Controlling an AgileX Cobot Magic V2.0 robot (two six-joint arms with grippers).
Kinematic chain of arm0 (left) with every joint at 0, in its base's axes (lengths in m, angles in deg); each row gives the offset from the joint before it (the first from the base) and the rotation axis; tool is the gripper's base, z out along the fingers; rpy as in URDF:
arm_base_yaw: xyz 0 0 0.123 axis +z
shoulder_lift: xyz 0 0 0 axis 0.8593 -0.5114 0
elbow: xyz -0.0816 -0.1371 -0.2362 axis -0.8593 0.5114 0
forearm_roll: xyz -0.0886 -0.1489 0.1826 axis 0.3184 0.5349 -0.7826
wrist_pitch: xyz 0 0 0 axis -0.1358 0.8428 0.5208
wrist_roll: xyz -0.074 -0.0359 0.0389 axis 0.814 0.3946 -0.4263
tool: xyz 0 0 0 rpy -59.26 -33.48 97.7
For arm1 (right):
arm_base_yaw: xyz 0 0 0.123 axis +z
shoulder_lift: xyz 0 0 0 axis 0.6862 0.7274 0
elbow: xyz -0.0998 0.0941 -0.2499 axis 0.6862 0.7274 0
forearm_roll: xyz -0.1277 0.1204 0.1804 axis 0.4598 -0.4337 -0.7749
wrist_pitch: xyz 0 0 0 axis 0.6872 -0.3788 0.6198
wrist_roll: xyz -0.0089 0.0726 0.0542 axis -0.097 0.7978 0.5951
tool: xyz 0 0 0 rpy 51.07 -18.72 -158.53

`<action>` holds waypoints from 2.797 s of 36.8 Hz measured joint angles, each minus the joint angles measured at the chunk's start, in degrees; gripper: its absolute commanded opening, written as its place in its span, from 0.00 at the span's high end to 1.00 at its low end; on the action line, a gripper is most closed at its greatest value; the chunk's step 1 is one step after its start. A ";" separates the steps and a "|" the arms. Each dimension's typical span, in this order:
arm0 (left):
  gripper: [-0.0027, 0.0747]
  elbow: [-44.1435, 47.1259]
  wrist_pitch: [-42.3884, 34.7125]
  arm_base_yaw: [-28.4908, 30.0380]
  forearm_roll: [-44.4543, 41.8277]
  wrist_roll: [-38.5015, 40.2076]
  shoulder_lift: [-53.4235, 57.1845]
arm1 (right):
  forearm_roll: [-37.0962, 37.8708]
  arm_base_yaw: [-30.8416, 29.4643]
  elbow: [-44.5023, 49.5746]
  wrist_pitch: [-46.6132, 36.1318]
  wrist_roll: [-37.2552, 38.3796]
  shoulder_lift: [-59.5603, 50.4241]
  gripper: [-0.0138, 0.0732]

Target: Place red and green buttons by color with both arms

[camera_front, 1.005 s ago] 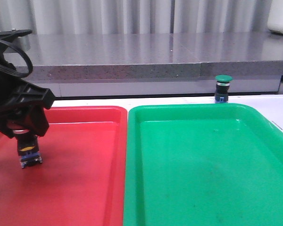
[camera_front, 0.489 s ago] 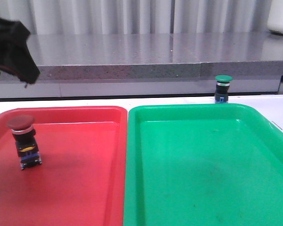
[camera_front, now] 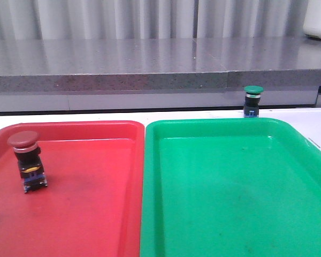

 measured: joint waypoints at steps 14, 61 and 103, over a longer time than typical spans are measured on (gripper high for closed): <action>0.33 3.71 6.06 -0.13 -0.36 0.00 12.78 | 0.00 0.00 0.00 0.00 0.00 0.00 0.17; 0.33 3.71 6.06 -0.13 -0.36 0.00 12.92 | -6.30 2.48 -42.44 -1.72 0.00 63.39 0.18; 0.33 3.71 6.06 -0.13 -0.36 0.00 12.92 | -8.97 3.99 -65.28 0.30 0.00 86.93 0.53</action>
